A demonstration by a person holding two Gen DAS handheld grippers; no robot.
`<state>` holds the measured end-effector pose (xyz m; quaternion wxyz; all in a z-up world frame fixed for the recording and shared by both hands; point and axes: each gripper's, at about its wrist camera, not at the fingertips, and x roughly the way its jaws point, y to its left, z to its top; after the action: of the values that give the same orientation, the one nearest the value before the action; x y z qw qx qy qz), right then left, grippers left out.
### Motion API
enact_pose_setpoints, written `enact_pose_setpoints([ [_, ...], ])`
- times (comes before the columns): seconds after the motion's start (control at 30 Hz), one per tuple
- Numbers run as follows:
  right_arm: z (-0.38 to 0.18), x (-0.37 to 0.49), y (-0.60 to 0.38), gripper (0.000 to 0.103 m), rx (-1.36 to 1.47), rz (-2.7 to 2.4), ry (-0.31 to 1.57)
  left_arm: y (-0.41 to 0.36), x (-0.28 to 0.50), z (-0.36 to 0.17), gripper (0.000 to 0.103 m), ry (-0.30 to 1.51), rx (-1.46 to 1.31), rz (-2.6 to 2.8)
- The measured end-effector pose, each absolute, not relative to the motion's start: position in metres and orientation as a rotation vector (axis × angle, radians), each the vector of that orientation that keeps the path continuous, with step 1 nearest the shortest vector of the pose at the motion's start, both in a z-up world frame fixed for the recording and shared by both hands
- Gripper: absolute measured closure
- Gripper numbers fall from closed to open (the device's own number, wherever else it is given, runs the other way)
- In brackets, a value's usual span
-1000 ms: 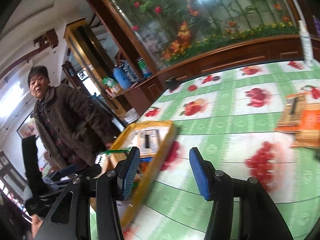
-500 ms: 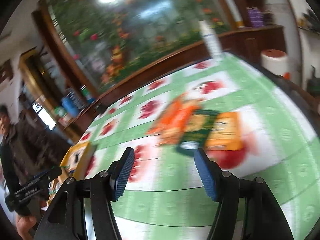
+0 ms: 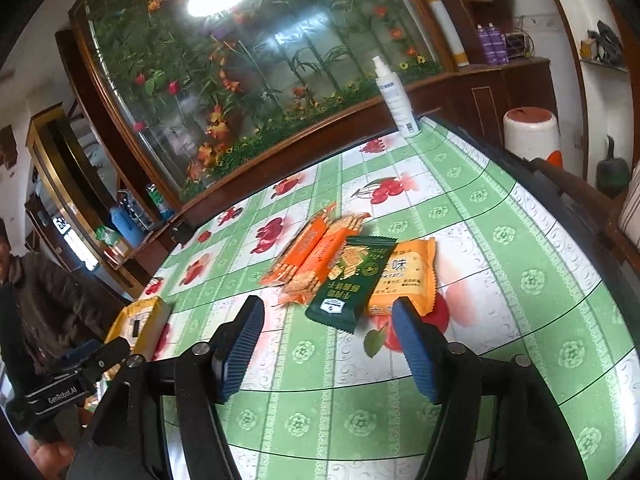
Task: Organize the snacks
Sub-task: 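Withdraw both tools from the tray toward the remaining snacks, then grasp the tan barcode cracker pack with the left tool while the right tool grasps the dark green pack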
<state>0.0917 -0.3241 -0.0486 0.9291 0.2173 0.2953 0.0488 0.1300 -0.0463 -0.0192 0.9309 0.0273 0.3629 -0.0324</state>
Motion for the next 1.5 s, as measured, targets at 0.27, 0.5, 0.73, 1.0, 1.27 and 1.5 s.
enact_pose_setpoints([
  [0.27,-0.047,0.096,-0.321,0.033,0.37,0.052,0.611,-0.06,0.139,-0.025,0.0,0.75,0.071,-0.08],
  [0.5,-0.052,0.119,-0.315,0.033,0.297,-0.021,0.663,-0.071,0.153,-0.031,0.0,0.756,0.081,-0.094],
  [0.73,-0.058,0.159,-0.299,0.033,0.215,-0.035,0.718,-0.082,0.176,-0.039,0.0,0.766,0.106,-0.114],
  [1.0,-0.078,0.192,-0.291,0.032,0.139,-0.086,0.812,-0.111,0.223,-0.047,0.0,0.789,0.112,-0.238],
  [1.27,-0.085,0.198,-0.281,0.021,0.001,-0.144,0.833,-0.144,0.272,-0.06,0.0,0.845,0.106,-0.282],
  [1.5,-0.087,0.201,-0.282,0.023,-0.038,-0.152,0.856,-0.165,0.296,-0.076,0.0,0.893,0.148,-0.307],
])
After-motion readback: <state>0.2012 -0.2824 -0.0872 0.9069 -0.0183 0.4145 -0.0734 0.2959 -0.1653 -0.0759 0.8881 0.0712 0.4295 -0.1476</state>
